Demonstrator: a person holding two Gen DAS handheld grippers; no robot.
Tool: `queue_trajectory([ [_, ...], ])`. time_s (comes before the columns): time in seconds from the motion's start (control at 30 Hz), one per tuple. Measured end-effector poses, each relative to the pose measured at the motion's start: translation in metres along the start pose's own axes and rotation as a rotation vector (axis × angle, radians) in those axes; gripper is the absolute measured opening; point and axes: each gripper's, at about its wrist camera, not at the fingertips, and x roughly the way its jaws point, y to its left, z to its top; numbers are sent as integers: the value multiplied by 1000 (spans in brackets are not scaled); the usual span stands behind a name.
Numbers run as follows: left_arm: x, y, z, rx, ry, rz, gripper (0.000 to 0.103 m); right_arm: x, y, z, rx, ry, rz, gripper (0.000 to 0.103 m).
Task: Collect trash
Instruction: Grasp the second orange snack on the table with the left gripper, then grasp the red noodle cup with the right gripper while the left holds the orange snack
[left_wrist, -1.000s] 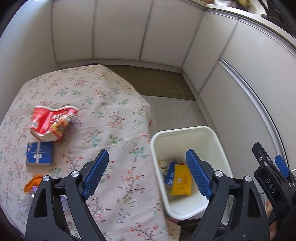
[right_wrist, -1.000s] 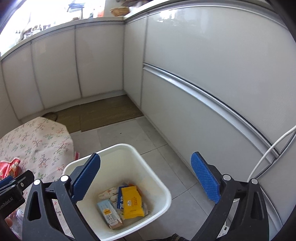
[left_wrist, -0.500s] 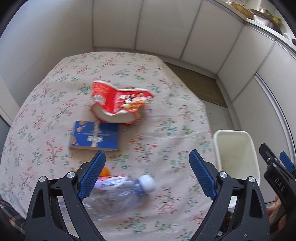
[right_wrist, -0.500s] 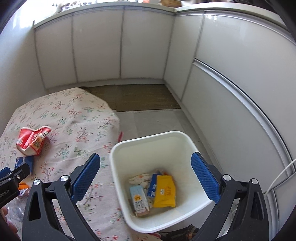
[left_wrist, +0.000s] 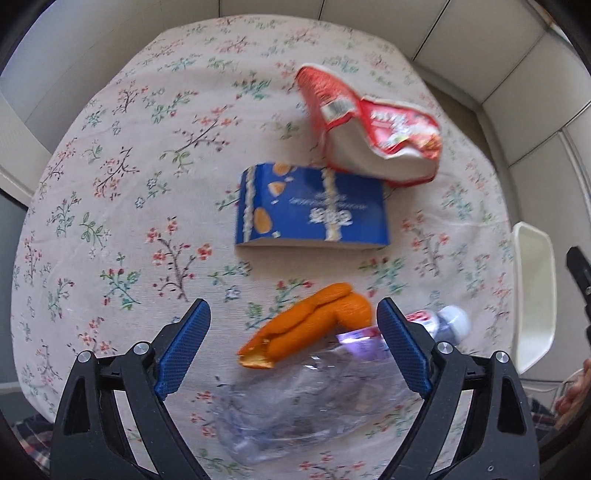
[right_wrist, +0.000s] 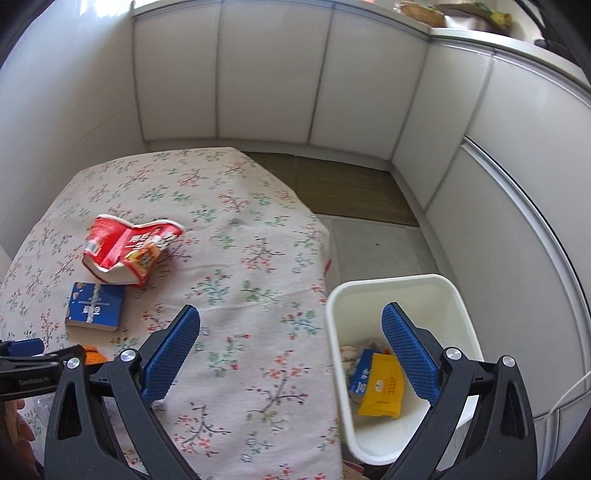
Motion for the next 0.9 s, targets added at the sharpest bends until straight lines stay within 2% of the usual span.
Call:
queue_trajectory([
  [0.07,5,3,0,17,18,15,85,1,8,1,-11,4,13,96],
  [0.2,10,3,0,52,57,-14,84,2,20,4,-29,5,33,96],
  [0.37,20,-18,-5,174,129,-46,78,8,18,6,3,28,53,96],
  [0.43,26,-25,-9,212,149,-42,70,11,13,6,27,44,58,96],
  [0.47,27,-29,-11,232,136,-25,67,13,12,7,36,51,61,96],
  [0.57,23,-34,-15,262,94,-28,45,17,9,6,63,77,90,96],
  [0.63,19,-31,-15,255,84,-57,20,21,11,6,67,94,111,96],
  [0.73,6,-21,-16,216,34,-83,17,28,24,3,46,137,166,96],
  [0.9,-14,24,-21,107,-51,-118,16,53,59,-2,13,276,336,96],
])
